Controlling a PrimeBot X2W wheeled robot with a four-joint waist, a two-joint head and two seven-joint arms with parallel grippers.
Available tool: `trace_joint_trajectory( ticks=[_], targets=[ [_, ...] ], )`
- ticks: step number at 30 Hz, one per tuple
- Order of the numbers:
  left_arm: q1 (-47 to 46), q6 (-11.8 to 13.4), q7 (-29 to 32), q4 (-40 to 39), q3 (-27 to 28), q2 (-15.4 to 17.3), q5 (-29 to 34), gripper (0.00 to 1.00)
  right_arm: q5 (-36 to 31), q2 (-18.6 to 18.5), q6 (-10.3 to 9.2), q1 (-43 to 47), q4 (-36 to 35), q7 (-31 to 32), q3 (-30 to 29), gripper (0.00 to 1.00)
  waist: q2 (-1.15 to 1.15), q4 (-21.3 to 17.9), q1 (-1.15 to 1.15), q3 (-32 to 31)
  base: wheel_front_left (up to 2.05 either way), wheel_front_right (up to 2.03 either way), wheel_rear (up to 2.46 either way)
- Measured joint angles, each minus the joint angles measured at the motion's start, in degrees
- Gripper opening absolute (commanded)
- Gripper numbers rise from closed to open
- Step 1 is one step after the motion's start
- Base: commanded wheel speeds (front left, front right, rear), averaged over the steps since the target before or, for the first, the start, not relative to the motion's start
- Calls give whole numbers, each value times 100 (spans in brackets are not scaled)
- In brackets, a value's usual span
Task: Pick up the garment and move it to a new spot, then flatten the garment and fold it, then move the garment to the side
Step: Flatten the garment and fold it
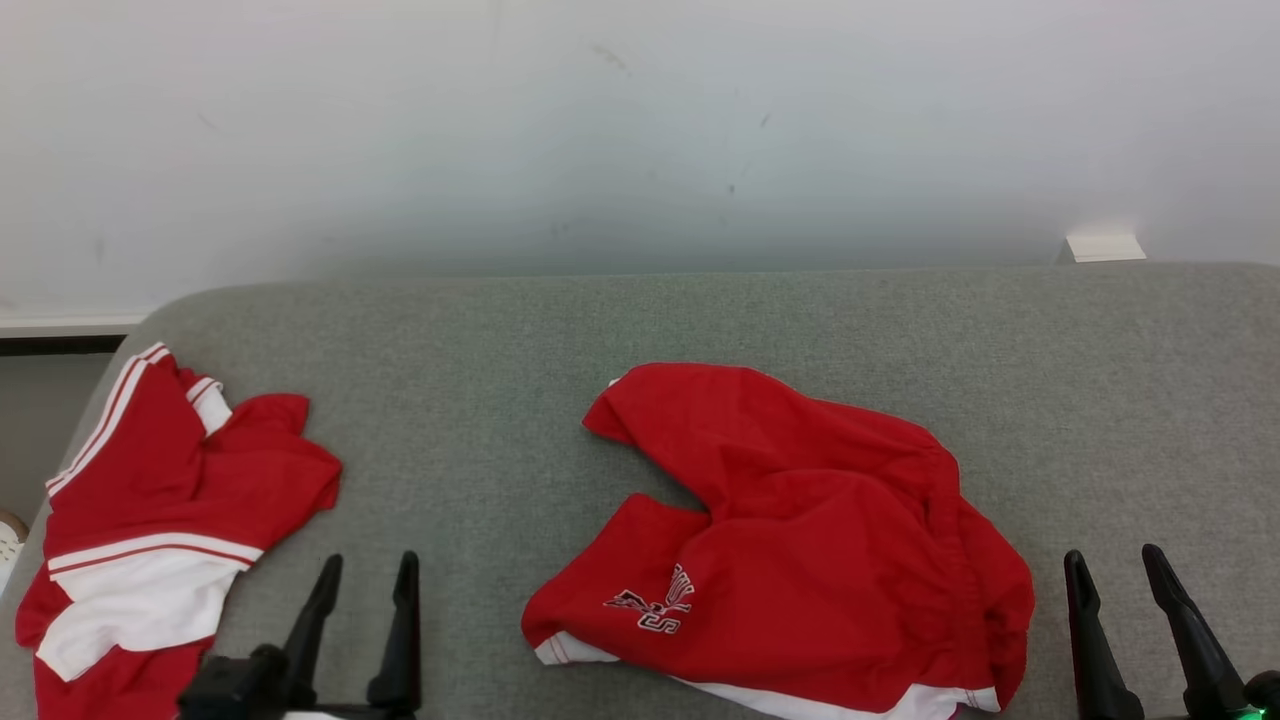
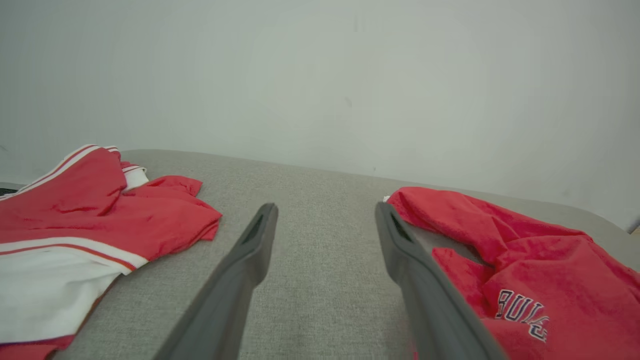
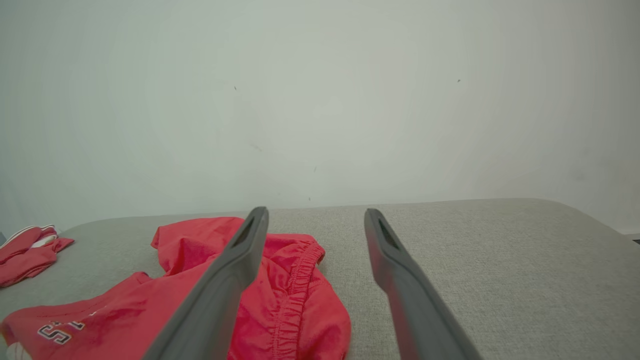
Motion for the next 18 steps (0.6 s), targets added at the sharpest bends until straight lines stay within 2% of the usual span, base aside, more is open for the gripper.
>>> trace_joint_trajectory(
  ticks=[4, 8, 12, 18],
  targets=[
    [-12, -86, 0, 107, -350, 30, -44, 100, 14, -101, 0, 15, -23, -1, 57, 100, 0, -5, 0, 32, 0, 0, 0],
    [-7, -109, 24, 366, -1099, 369, -275, 100, 256, -443, 0, 96, 114, -1, 587, 100, 0, 4, 0, 100, 0, 0, 0],
    [-69, -110, 298, 590, -1669, 666, -697, 100, 679, -794, 1, 129, 631, 65, 1283, 100, 0, 34, 0, 186, 0, 0, 0],
    [-344, -110, 597, 881, -2281, 833, -1072, 100, 1035, -875, 1, -186, 1440, 352, 1855, 100, 0, 56, 0, 268, 0, 0, 0]
  ],
)
